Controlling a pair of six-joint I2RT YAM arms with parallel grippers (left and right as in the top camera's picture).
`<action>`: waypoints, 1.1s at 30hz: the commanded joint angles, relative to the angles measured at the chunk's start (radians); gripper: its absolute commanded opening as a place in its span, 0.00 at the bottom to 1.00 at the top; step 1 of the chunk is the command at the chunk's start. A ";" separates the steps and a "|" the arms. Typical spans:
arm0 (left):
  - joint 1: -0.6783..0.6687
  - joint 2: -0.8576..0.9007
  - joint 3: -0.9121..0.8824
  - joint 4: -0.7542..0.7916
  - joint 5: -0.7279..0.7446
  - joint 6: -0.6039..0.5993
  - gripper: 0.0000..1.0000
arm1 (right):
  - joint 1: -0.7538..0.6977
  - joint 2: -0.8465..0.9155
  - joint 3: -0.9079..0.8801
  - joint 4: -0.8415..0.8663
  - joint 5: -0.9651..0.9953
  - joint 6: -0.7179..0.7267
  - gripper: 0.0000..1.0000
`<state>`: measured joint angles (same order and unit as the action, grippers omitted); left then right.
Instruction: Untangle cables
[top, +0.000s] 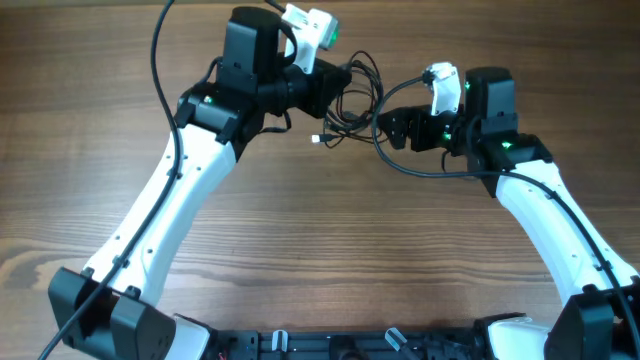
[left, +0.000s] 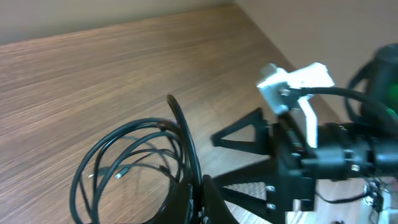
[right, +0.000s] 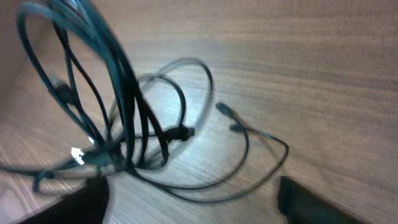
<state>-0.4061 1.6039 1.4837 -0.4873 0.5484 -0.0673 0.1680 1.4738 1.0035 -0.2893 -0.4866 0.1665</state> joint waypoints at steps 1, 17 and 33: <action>-0.053 -0.060 0.003 0.025 0.027 -0.020 0.04 | 0.003 0.015 -0.003 0.040 -0.046 0.019 0.77; -0.070 -0.082 0.003 0.054 0.036 -0.047 0.05 | 0.003 0.015 -0.003 0.127 -0.072 0.125 0.87; -0.064 -0.087 0.003 0.054 -0.073 -0.045 0.04 | 0.003 0.015 -0.003 0.013 0.156 0.126 0.04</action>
<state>-0.4751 1.5486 1.4837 -0.4412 0.5442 -0.1047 0.1688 1.4738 1.0039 -0.2165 -0.4950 0.2909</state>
